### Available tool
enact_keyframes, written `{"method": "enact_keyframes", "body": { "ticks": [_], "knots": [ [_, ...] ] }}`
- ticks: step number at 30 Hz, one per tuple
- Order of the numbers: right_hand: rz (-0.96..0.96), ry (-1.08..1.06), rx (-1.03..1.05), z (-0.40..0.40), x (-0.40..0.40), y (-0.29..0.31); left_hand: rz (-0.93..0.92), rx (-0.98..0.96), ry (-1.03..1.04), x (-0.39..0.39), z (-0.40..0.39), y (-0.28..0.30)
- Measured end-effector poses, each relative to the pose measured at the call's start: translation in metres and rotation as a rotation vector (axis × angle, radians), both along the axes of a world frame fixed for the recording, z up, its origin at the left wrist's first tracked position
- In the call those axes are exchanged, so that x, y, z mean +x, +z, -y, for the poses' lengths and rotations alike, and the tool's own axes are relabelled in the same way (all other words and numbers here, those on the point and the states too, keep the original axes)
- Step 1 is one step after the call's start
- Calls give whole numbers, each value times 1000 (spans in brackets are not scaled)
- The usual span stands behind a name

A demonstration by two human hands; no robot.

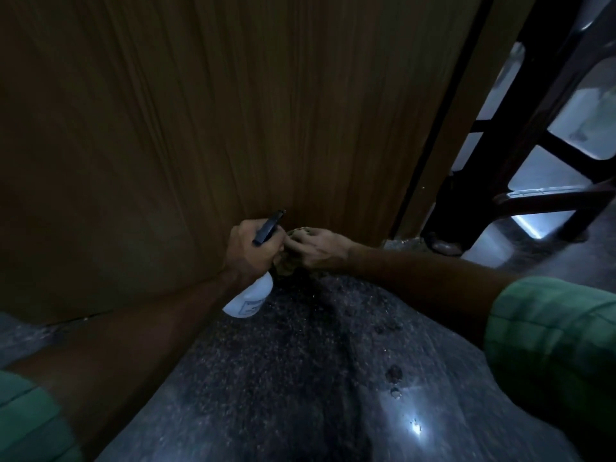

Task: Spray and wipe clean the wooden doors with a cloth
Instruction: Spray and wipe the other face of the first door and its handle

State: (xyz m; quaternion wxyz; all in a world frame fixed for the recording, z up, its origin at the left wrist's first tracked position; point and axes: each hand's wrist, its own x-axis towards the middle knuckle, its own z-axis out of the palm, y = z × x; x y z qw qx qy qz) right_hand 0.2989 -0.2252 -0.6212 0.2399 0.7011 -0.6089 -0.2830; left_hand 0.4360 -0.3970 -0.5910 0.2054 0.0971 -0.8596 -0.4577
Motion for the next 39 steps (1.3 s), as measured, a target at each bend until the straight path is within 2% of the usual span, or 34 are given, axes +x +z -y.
{"method": "enact_keyframes", "body": {
  "ticks": [6,12,17,21,25,28,31,35,36,37,39],
  "knots": [
    [-200,-105,186,-54,-17,8,11,18,-18,4,8,18],
    [-28,-248,258,-75,-19,48,55,52,-123,3,-13,35],
    [54,-368,349,-48,11,59,183,-95,-228,1,-19,34],
    [202,-500,240,-21,33,71,216,-106,-187,11,-15,21],
    [487,-818,-15,-12,69,75,306,-71,-163,33,-21,28],
    [697,-987,-186,-10,115,95,415,-59,-144,51,-27,59],
    [851,-1084,-297,-17,150,147,487,-40,-104,73,-37,108],
    [961,-1175,-419,-23,184,256,541,-12,-22,102,-55,214],
    [995,-1207,-423,-23,194,301,567,1,16,108,-55,255],
    [1012,-1210,-425,-25,203,316,575,7,50,114,-60,274],
    [1059,-1232,-423,-25,219,383,583,19,90,125,-62,343]
  ]
}}
